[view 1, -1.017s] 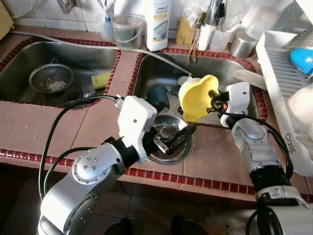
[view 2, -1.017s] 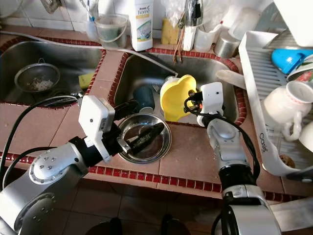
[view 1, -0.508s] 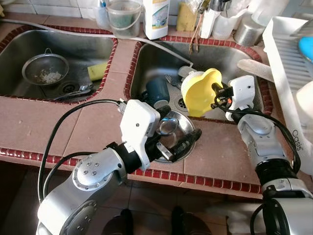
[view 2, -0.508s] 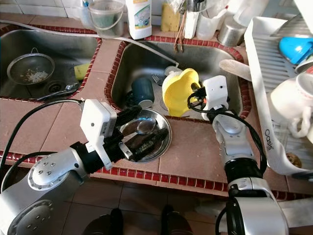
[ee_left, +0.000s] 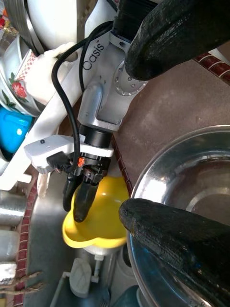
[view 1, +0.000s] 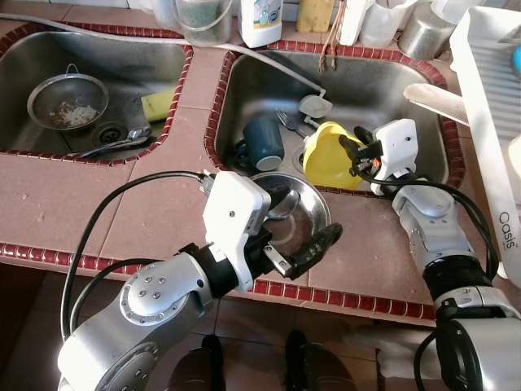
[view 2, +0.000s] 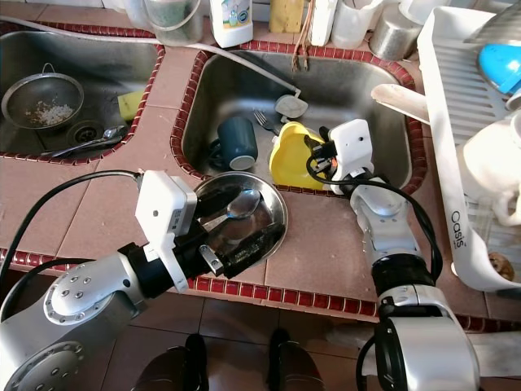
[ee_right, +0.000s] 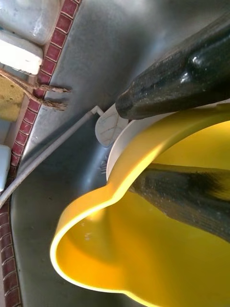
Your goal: Kitchen organization
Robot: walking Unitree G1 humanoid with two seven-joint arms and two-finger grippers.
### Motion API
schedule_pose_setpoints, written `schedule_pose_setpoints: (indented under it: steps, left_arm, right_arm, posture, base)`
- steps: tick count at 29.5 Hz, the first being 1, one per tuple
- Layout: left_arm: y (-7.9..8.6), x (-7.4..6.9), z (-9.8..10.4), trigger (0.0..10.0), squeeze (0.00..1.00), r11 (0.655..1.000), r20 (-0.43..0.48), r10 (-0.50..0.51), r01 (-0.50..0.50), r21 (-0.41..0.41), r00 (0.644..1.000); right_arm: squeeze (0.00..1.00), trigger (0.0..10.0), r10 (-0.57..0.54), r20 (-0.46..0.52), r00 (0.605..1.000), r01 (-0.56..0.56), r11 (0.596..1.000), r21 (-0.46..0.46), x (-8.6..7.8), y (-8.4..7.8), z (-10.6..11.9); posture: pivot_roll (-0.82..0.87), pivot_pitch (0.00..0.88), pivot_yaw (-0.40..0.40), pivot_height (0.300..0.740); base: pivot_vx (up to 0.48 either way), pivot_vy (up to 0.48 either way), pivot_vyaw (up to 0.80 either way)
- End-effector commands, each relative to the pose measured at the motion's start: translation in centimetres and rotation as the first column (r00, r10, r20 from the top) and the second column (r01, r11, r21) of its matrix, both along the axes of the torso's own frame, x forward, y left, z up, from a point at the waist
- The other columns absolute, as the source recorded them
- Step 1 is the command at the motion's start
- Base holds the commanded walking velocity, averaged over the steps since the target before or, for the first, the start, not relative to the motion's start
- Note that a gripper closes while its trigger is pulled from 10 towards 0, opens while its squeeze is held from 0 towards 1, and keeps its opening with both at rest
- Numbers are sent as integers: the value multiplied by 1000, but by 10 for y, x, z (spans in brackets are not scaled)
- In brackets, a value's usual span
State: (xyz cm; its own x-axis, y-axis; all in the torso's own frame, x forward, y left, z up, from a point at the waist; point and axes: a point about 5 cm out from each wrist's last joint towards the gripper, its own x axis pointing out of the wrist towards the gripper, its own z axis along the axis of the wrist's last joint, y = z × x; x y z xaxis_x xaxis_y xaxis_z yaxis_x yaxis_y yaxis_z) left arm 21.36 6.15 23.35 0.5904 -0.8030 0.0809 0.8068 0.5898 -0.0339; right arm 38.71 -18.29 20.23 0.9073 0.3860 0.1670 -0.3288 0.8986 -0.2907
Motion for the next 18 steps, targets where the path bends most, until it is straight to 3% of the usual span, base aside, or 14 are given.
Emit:
schedule_pose_setpoints:
  steps: [1, 8, 10, 18]
  left_arm:
    - [0, -6, 1, 10000, 0, 1000, 4, -10, 10, 0, 1000]
    - [3, 0, 1, 10000, 0, 1000, 5, 13, -13, 2, 1000]
    - [4, 4, 1, 10000, 0, 1000, 7, 28, -28, 3, 1000]
    - [7, 13, 2, 10000, 0, 999, 25, 54, -54, 4, 998]
  right_arm:
    - [1000, 10000, -14, 18, 1000, 14, 1000, -7, 0, -5, 2]
    - [1000, 10000, -1, 118, 993, -9, 997, 81, -1, -6, 23]
    - [1000, 10000, 12, 190, 982, -35, 992, 118, -4, -2, 36]
    - [1000, 10000, 56, 273, 960, -123, 964, 235, -18, 20, 52]
  posture:
    - [-48, 363, -4, 740]
    - [-49, 350, 0, 740]
    - [-51, 340, 2, 740]
    - [-56, 310, 10, 740]
  base:
    - [0, 0, 0]
    - [0, 0, 0]
    - [0, 0, 0]
    - [0, 0, 0]
